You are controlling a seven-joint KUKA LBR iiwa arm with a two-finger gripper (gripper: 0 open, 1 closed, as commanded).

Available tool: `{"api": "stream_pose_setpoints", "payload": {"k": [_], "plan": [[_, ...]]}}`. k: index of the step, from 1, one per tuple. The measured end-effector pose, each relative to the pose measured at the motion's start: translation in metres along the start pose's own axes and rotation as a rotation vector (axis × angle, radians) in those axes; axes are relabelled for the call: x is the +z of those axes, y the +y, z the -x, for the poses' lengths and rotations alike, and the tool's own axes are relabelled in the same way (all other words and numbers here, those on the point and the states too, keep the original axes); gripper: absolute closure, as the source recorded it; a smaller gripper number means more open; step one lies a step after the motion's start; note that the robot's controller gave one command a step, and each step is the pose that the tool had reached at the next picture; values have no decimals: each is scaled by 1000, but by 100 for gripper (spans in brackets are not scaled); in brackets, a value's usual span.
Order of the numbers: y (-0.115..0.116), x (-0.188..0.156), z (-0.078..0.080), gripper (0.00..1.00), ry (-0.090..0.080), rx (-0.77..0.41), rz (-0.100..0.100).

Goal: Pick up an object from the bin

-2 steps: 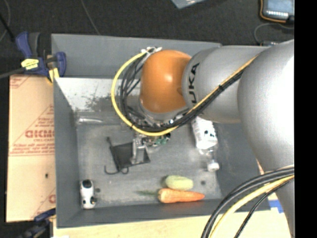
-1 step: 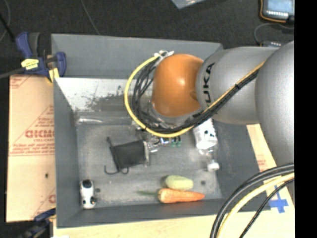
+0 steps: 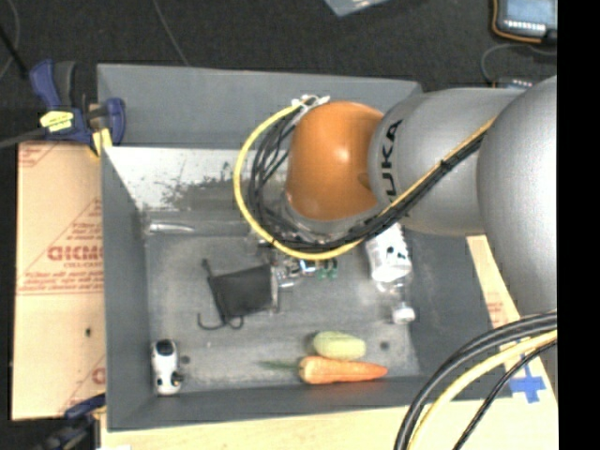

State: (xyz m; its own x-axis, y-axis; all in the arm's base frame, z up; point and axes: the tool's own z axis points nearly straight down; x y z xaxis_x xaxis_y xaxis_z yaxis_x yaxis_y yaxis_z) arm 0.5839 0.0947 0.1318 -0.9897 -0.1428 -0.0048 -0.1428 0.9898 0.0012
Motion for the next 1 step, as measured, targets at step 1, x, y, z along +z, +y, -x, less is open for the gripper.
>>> {"api": "stream_pose_setpoints", "payload": {"k": [1], "plan": [[14,41,1,0,-4,-140,-1]]}}
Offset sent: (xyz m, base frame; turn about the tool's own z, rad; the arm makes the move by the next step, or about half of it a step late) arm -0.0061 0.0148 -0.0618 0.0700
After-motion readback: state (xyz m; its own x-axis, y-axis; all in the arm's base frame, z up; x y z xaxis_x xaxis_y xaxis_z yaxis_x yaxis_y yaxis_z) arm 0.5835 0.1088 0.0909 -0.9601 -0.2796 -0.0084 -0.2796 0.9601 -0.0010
